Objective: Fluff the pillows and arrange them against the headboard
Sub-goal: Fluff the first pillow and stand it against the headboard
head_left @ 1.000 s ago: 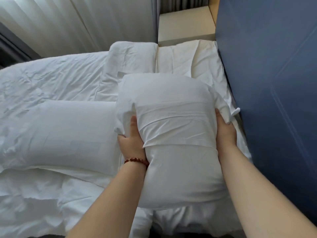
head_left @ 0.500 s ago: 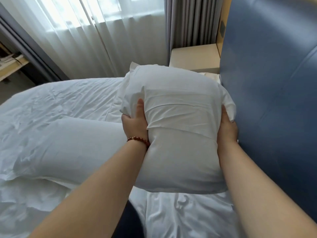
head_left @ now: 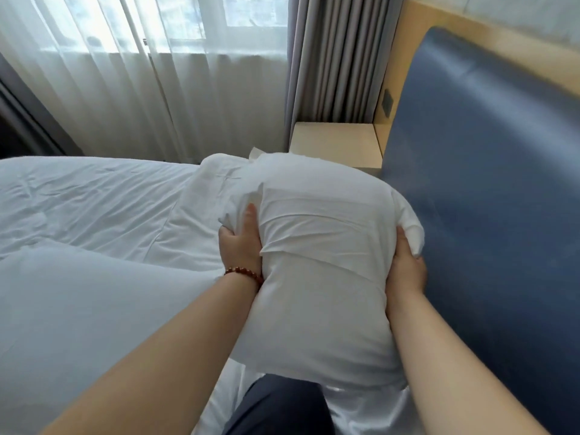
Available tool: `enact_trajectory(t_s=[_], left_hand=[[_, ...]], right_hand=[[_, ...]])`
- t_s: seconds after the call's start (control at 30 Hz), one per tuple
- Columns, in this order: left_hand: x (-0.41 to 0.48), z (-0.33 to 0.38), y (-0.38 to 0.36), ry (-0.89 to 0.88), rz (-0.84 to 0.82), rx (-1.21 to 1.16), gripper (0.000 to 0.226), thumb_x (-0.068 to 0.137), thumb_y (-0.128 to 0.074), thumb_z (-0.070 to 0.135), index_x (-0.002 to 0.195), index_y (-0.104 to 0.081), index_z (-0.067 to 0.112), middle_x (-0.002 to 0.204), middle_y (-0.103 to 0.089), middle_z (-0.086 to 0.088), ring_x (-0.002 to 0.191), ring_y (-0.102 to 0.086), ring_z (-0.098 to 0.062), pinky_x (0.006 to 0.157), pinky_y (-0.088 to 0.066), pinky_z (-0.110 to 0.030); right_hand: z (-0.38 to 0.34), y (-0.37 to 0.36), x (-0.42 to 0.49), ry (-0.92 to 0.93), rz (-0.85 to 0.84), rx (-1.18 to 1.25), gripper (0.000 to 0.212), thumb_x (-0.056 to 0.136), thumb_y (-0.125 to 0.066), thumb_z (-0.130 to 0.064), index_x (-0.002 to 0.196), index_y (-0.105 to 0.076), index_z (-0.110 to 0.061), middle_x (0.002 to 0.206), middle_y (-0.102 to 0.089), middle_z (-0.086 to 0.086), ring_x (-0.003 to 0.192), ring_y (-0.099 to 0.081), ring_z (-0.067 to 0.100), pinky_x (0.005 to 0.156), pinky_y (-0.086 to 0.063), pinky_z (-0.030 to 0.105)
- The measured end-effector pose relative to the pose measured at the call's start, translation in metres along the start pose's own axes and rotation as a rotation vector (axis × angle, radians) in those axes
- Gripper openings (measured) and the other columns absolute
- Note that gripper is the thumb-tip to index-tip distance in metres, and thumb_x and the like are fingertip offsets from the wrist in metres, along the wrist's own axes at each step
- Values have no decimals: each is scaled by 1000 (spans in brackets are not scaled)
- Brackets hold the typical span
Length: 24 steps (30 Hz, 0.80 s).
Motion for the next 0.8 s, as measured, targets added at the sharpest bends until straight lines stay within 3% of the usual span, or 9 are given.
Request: enact_trajectory(t_s=[0.23, 0.33, 0.4, 0.5, 0.57, 0.67, 0.73, 0.8], left_hand=[[130, -47, -56, 10, -15, 71, 68, 86, -64, 52, 138, -45, 13, 130, -54, 8, 114, -51, -8, 99, -39, -23], [181, -85, -72, 56, -27, 154, 69, 87, -61, 54, 139, -45, 11, 136, -55, 1, 124, -52, -17, 101, -39, -26], [204, -113, -73, 110, -32, 209, 68, 91, -56, 53, 141, -42, 10, 136, -51, 1, 126, -48, -20, 93, -34, -23], [219, -149, -55, 218, -67, 239, 67, 90, -51, 60, 134, -48, 9, 123, -55, 0, 112, -52, -20, 90, -34, -27], [220, -166, -41, 311, -156, 148, 79, 74, -55, 79, 123, -58, 18, 113, -64, -3, 101, -59, -23, 94, -42, -39], [211, -174, -19, 401, -186, 105, 54, 76, -54, 73, 105, -63, 29, 80, -53, -11, 69, -50, -27, 69, -45, -39], [198, -176, 0, 358, -179, 250, 50, 81, -52, 67, 112, -58, 28, 87, -58, -3, 78, -58, -21, 74, -47, -35], [178, -185, 12, 313, -304, 474, 67, 82, -50, 69, 135, -49, 29, 124, -59, 0, 113, -57, -23, 95, -41, -33]], right_hand=[[44, -81, 98, 19, 118, 8, 61, 63, -73, -68, 109, -70, -29, 105, -74, -7, 98, -69, 17, 95, -54, 40], [74, -109, 134, -7, 127, -12, 43, 75, -72, -61, 98, -64, -26, 100, -69, -6, 94, -65, 15, 89, -50, 28], [99, -121, 149, -28, 108, -49, 41, 81, -69, -56, 106, -60, -25, 101, -65, -7, 91, -62, 12, 84, -46, 23], [138, -123, 157, -57, 31, -38, 65, 67, -73, -65, 120, -62, -29, 115, -70, -5, 102, -67, 13, 95, -53, 35], [151, -111, 157, -95, -5, -40, 63, 67, -74, -66, 120, -60, -36, 117, -69, -7, 107, -66, 16, 99, -52, 42], [151, -90, 158, -100, -107, -127, 55, 77, -70, -57, 127, -53, -41, 125, -65, -6, 112, -64, 16, 103, -48, 45], [141, -80, 153, -20, -156, -256, 78, 75, -69, -60, 144, -36, -44, 142, -53, -3, 122, -56, 14, 108, -43, 43], [137, -79, 134, 122, -176, -468, 92, 76, -68, -64, 151, -17, -48, 158, -28, -1, 140, -36, 15, 116, -31, 38]])
Point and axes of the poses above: each hand's wrist, its own x-axis towards the middle knuckle, its own y-axis out of the back of the hand, z = x × y, the point moved 3 cm from there along x, towards the middle knuckle
